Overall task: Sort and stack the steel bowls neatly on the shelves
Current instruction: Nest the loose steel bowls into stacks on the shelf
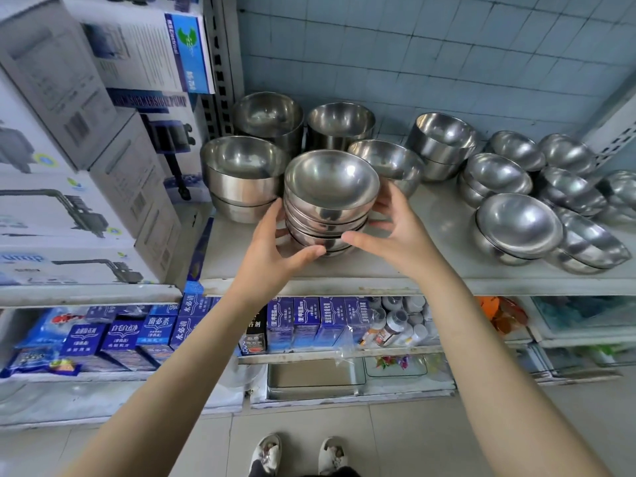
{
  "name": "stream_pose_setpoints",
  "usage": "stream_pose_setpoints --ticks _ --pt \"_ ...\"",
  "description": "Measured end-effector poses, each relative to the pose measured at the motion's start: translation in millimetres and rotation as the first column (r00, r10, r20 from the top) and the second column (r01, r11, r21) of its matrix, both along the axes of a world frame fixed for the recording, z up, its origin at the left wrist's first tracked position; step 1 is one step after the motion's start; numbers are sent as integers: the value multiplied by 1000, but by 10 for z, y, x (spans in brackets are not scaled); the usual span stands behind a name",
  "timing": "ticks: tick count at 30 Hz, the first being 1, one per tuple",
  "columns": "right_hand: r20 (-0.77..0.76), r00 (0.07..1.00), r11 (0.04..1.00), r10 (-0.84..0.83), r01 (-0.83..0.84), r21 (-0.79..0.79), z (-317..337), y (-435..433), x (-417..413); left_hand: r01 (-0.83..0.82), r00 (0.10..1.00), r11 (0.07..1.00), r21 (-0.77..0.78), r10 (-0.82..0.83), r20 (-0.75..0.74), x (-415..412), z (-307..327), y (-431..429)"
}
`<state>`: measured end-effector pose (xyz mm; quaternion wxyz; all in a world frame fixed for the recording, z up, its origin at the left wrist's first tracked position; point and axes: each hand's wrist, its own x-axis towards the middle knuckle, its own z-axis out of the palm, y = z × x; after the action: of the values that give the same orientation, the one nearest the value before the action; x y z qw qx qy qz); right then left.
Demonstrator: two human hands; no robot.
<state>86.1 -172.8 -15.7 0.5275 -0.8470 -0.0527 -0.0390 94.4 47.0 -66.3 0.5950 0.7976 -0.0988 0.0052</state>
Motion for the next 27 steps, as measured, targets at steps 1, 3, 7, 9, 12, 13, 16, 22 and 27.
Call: stream_pose_setpoints --ticks 1,3,7,9,12,13,16,22,27 --pt "6 1000 1000 -12 12 3 -5 1 11 -8 1000 1000 -14 8 5 0 6 -2" --pt "6 999 999 -33 33 9 -29 -10 17 -57 998 998 7 56 42 0 38 -19" --pt "-2 998 997 -60 60 45 -94 -33 6 -137 987 989 48 132 96 16 95 -53" --pt "-5 997 996 -72 72 49 -110 -22 12 -152 985 986 62 146 93 18 108 -65" --pt "-15 997 994 -82 83 69 -126 -6 25 -179 981 982 53 174 85 4 117 -99" --pt "-16 996 993 -84 85 77 -129 -4 27 -183 980 982 46 179 85 -3 117 -114" --pt "-21 996 988 -93 94 123 -146 2 40 -193 978 981 27 190 88 -7 107 -136" --pt "-18 997 983 -80 82 164 -176 -4 28 -51 998 999 -2 51 33 7 30 -71" --pt "3 997 978 -80 78 191 -200 -16 0 -15 1000 1000 22 15 26 38 48 -52"
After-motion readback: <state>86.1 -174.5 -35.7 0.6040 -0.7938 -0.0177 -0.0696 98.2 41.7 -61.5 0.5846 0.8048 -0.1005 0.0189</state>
